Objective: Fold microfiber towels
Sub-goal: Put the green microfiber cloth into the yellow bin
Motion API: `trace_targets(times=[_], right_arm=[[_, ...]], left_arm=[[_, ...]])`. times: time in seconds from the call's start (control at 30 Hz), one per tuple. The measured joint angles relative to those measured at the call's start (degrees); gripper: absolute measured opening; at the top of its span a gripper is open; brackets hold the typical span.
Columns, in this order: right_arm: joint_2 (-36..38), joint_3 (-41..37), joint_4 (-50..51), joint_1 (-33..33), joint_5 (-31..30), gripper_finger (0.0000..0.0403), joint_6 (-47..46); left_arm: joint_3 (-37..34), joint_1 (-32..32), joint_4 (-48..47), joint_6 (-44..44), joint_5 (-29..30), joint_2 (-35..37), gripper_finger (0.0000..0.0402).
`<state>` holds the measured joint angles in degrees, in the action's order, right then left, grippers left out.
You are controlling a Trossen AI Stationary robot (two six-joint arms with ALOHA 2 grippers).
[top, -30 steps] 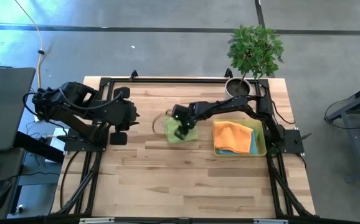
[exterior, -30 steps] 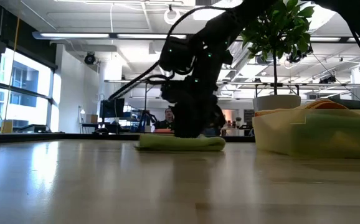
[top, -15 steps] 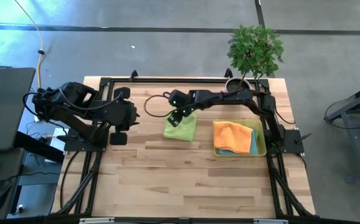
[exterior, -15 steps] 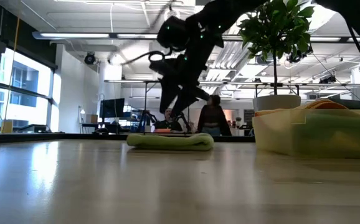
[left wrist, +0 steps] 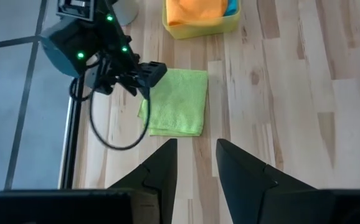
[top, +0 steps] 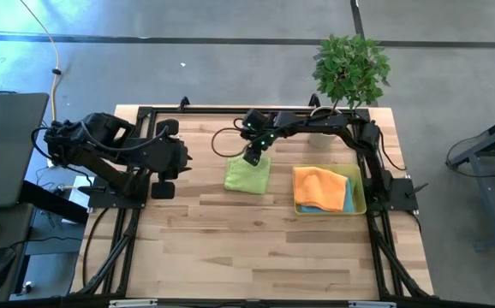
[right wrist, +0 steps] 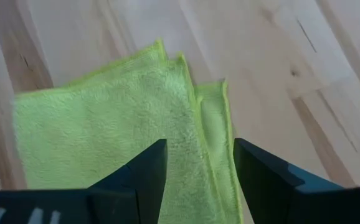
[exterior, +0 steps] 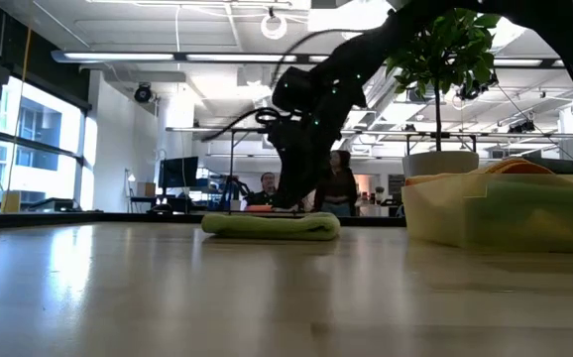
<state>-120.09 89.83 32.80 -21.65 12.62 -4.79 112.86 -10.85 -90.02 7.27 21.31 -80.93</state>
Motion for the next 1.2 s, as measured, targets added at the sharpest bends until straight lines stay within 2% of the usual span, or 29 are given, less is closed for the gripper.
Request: trace_targets(times=[0.37, 0.47, 0.83, 1.07, 1.2], right_arm=[[0.0, -6.77, -9.23, -0.13, -0.57, 0.0177, -2.11], [0.0, -7.89, -10.62, -0.13, -2.6, 0.0177, -2.23], [-0.71, -8.73, -11.02, 0.86, 0.01, 0.0177, -0.45], [-1.14, -8.71, -11.35, 2.03, -3.32, 0.0175, 0.35], [-1.16, -8.68, -10.83, 2.53, -4.7, 0.0148, 0.35]], left_arm=[[0.0, 0.0, 0.0, -1.98, 1.84, 0.0, 0.0101], [0.0, 0.0, 0.0, -2.56, 2.3, 0.0, 0.0101], [0.0, 0.0, 0.0, -2.37, 2.53, 0.0, 0.0101], [0.0, 0.0, 0.0, -1.92, 2.53, 0.02, 0.0101], [0.0, 0.0, 0.0, -1.92, 2.53, 0.02, 0.0101]])
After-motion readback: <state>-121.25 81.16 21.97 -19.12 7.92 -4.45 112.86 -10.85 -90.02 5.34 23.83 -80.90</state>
